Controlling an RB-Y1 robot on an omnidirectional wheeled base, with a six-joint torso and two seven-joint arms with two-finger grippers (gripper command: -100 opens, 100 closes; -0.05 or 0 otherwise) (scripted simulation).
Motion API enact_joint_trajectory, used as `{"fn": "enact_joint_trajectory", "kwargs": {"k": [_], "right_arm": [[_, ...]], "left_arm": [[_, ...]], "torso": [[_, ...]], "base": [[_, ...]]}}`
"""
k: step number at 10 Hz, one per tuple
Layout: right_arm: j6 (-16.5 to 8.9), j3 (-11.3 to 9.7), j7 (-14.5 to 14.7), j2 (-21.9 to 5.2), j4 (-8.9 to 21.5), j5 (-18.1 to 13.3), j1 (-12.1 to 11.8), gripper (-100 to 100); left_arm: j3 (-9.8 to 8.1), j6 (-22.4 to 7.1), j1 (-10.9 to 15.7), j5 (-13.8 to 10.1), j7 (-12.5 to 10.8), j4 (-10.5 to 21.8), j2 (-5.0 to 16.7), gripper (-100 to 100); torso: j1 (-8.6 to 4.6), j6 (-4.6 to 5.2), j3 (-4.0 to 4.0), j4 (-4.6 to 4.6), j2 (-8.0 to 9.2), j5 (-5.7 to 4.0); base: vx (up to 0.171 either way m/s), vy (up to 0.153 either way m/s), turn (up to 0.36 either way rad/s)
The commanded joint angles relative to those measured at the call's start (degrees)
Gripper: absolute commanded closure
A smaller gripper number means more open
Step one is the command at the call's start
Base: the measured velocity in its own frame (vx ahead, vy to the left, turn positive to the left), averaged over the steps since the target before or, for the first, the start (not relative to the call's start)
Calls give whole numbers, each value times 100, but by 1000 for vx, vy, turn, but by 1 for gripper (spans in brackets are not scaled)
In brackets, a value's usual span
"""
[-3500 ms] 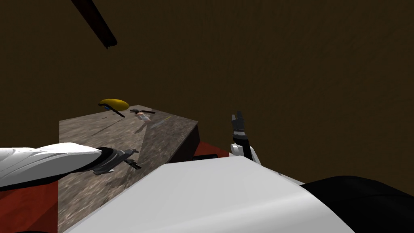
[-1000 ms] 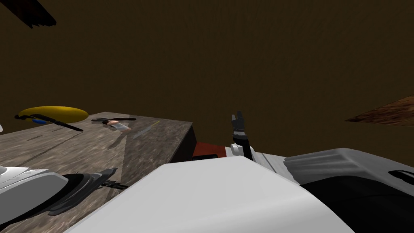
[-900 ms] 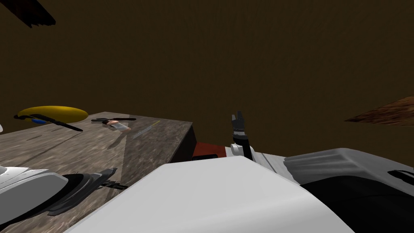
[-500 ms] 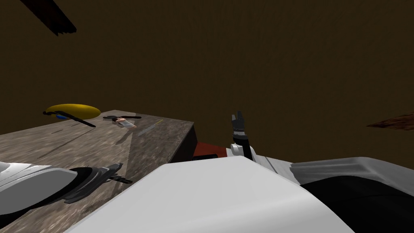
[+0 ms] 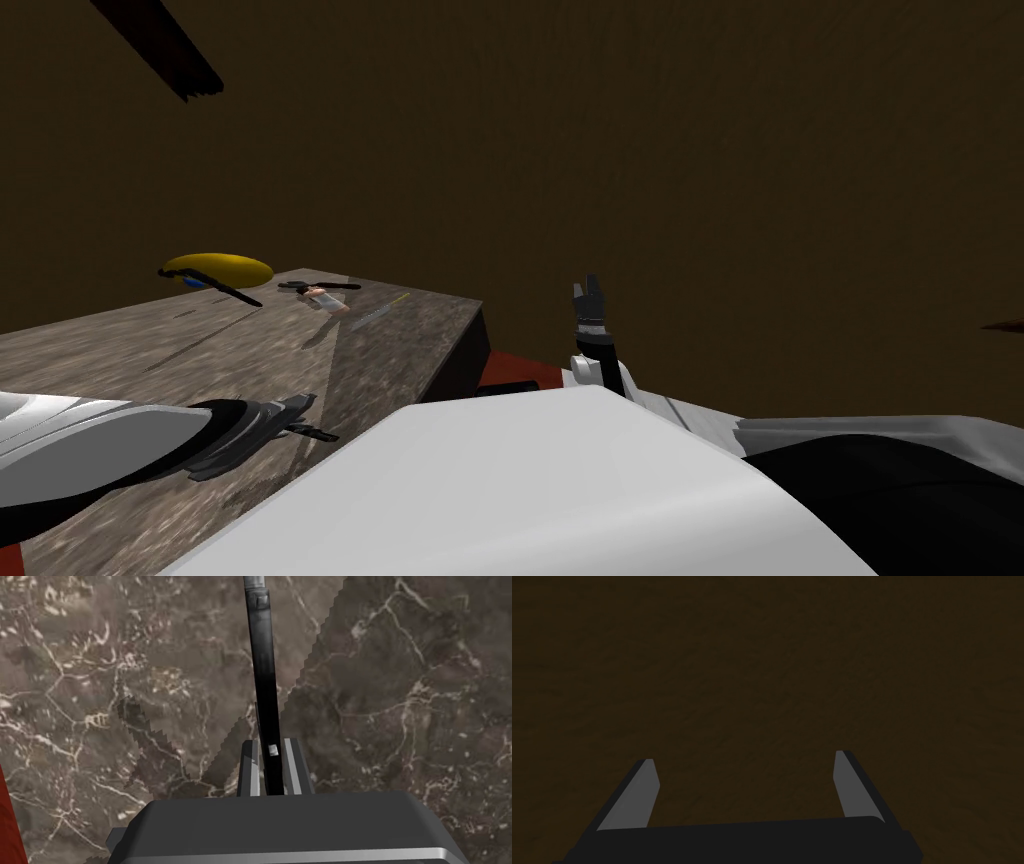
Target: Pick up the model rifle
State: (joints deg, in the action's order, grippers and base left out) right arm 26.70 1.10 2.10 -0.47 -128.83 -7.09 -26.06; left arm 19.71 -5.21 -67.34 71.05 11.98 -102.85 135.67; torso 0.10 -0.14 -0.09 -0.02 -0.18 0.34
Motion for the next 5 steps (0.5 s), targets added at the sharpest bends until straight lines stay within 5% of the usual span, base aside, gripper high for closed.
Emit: {"fn": "enact_joint_trajectory", "kwargs": {"k": [1, 5], "right_arm": [[0, 0, 0, 0, 0, 0, 0, 0], [0, 0, 0, 0, 0, 0, 0, 0]], "left_arm": [[-190, 286, 170, 286, -48, 87, -156, 100], [-346, 694, 343, 566, -99, 162, -306, 100]], "torso": [[0, 0, 0, 0, 0, 0], [-4, 8, 2, 4, 0, -4]], "base": [[9, -18, 132], [9, -15, 67]]}}
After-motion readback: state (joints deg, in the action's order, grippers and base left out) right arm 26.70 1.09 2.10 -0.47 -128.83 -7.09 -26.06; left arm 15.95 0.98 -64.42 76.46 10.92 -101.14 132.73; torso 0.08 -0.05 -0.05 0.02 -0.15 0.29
